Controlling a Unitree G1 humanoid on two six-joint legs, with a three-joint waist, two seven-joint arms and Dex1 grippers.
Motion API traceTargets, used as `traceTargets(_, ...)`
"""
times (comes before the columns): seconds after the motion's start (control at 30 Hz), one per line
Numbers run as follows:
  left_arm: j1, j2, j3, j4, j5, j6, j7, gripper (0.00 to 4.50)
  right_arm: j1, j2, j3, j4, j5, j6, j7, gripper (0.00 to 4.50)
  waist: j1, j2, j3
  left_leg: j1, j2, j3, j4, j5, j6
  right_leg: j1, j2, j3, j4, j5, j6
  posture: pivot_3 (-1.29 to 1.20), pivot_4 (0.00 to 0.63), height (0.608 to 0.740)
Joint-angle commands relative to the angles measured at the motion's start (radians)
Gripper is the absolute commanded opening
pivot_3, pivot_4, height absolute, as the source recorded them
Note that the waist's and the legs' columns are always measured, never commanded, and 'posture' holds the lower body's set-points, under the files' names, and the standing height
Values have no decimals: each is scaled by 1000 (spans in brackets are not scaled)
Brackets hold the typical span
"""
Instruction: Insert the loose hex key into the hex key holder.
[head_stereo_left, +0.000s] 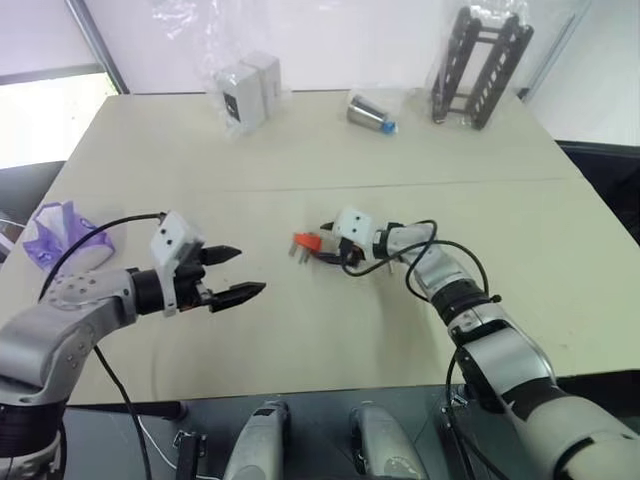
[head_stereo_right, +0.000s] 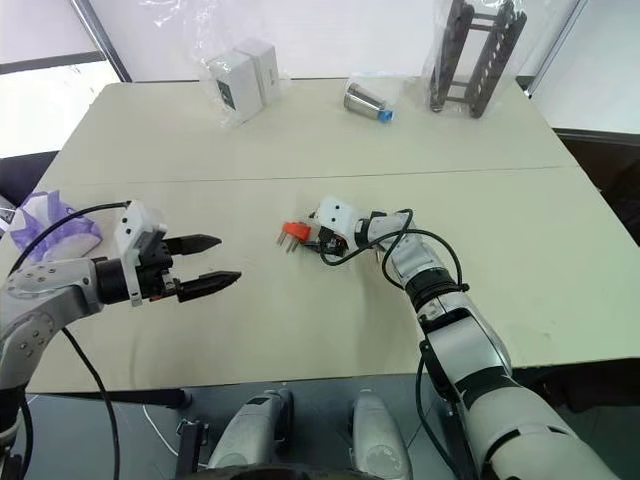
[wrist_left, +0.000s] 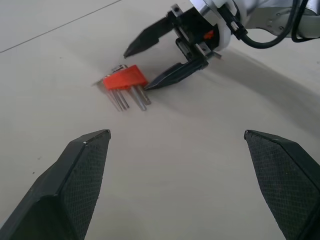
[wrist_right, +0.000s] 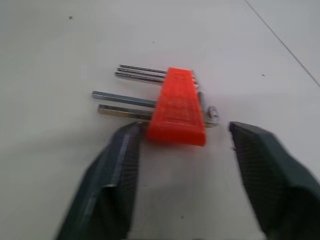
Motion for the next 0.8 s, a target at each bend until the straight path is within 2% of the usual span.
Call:
traceTargets(0.03, 6, -4, 44, -44, -14, -16, 18, 4500, -26, 2, 3, 42, -25, 0, 0, 988, 0, 0, 0, 0, 0, 0, 0, 0, 0, 0, 0, 0, 0, 0, 0, 0, 150, 740)
traceTargets(0.23, 26, -13, 59, -65, -25, -9, 40, 4500, -29, -3, 8, 37, -48, -54, -25, 1005, 1, 0, 0, 1, 0, 0, 0, 0, -1, 1, 0, 0, 0, 0, 0, 0, 150, 740)
traceTargets(0.33, 12, -24, 69, -58, -52, -1, 53, 4500, -20, -50, 15, -35, -121, -185, -153, 1005, 3, 0, 0, 1, 0, 0, 0, 0, -1, 0, -1, 0, 0, 0, 0, 0, 150, 740)
traceTargets(0.43, -35, -36, 83, -32, -102, 18, 62, 4500, -20, -123, 30, -102, -247, -341, -342, 1005, 11, 0, 0, -1, -2, 0, 0, 0, -1, 0, -2, 0, 0, 0, 0, 0, 150, 740)
traceTargets(0.6, -231, -64, 81, 80, -228, 77, 38, 4500, 35, -322, 10, -384, -450, -643, -569, 1005, 23, 0, 1, -2, -2, 0, 0, 1, -1, -2, -1, 0, 0, 0, 0, 0, 150, 740)
traceTargets(0.8, -407, -100, 37, 214, -287, 126, -15, 4500, 26, -411, -41, -524, -511, -712, -672, 1005, 8, 0, 0, -1, -2, 1, 0, 1, -1, -1, 1, 1, 0, 0, 0, 0, 150, 740)
